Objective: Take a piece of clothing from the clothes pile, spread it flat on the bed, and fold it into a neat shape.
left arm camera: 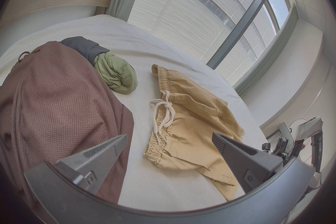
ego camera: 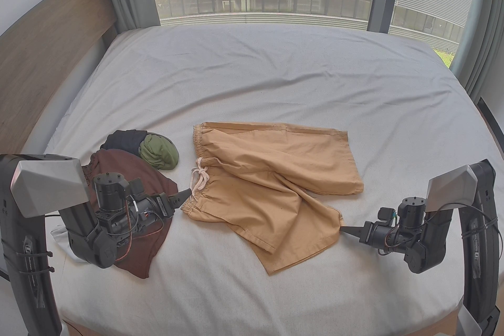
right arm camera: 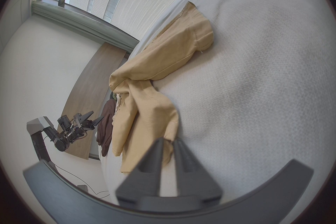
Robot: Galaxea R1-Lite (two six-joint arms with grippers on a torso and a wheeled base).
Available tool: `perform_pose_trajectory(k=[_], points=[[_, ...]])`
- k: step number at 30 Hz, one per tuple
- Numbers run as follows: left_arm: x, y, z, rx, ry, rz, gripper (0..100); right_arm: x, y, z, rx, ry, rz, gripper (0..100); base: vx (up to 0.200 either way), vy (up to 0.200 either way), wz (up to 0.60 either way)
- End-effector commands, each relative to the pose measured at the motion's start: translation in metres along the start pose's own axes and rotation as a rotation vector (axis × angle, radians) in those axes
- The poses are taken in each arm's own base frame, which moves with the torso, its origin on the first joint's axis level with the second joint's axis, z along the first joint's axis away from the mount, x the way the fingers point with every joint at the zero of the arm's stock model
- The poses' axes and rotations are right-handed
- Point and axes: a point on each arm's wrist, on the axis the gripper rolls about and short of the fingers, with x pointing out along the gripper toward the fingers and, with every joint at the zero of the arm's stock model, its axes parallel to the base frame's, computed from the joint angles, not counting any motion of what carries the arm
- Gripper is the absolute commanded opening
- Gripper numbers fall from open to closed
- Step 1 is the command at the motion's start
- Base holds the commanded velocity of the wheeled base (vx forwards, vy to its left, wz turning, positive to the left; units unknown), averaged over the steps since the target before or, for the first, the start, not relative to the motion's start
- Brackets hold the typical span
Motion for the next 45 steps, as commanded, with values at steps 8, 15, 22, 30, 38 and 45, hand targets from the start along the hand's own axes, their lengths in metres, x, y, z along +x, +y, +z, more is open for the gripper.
perform_pose_trajectory(k=[8, 15, 22, 30, 38, 45], points=[[0.000, 0.000, -0.001, -0.003, 0.003, 0.001, 100, -0.006, -0.001, 0.010, -0.013, -0.032, 0.023, 0, 0.000, 0.000, 0.00], [0.000, 0.000, -0.001, -0.002, 0.004, 0.002, 100, -0.030, 0.002, 0.044, -0.034, -0.136, 0.008, 0, 0.000, 0.000, 0.00], [0.002, 0.000, -0.006, -0.003, 0.018, 0.001, 100, -0.034, -0.006, 0.060, -0.034, -0.174, -0.009, 0, 0.000, 0.000, 0.00], [0.004, 0.000, -0.010, -0.004, 0.032, 0.002, 100, -0.026, -0.011, 0.061, -0.038, -0.176, -0.005, 0, 0.000, 0.000, 0.00], [0.005, -0.001, -0.015, -0.002, 0.045, 0.000, 100, -0.024, -0.012, 0.065, -0.050, -0.194, -0.005, 0, 0.000, 0.000, 0.00], [0.005, 0.000, -0.014, -0.003, 0.039, 0.003, 100, -0.023, -0.013, 0.069, -0.057, -0.206, -0.005, 0, 0.000, 0.000, 0.00]])
